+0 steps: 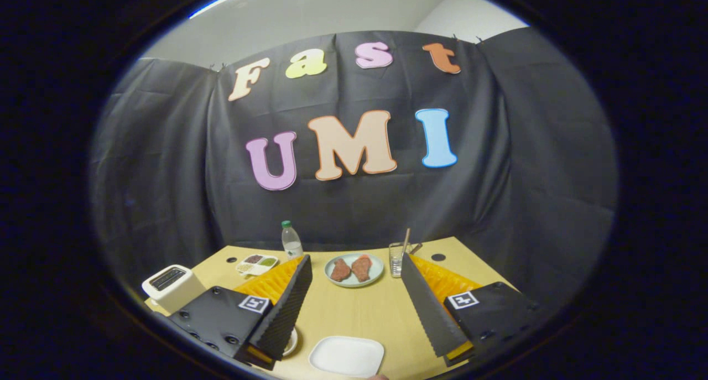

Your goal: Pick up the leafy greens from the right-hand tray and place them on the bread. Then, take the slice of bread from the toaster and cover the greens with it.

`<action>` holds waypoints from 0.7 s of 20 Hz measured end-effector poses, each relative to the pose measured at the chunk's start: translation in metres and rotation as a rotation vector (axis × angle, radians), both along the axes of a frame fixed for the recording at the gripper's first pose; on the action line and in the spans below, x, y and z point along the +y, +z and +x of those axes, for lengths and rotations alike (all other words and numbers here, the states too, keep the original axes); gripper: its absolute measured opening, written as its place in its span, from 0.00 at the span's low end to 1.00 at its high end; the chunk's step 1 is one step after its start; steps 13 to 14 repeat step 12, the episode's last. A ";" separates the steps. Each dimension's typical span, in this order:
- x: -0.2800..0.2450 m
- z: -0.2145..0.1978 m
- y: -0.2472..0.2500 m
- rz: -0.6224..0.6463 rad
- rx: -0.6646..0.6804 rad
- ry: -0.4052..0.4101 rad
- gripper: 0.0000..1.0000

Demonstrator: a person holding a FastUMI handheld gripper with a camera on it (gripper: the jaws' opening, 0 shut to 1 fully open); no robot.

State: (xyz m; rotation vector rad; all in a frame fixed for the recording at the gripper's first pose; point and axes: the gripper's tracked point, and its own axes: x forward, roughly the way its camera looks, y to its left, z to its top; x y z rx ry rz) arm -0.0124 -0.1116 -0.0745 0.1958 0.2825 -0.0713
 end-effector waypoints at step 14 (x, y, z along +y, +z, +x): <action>-0.003 0.009 0.019 -0.059 -0.049 0.003 1.00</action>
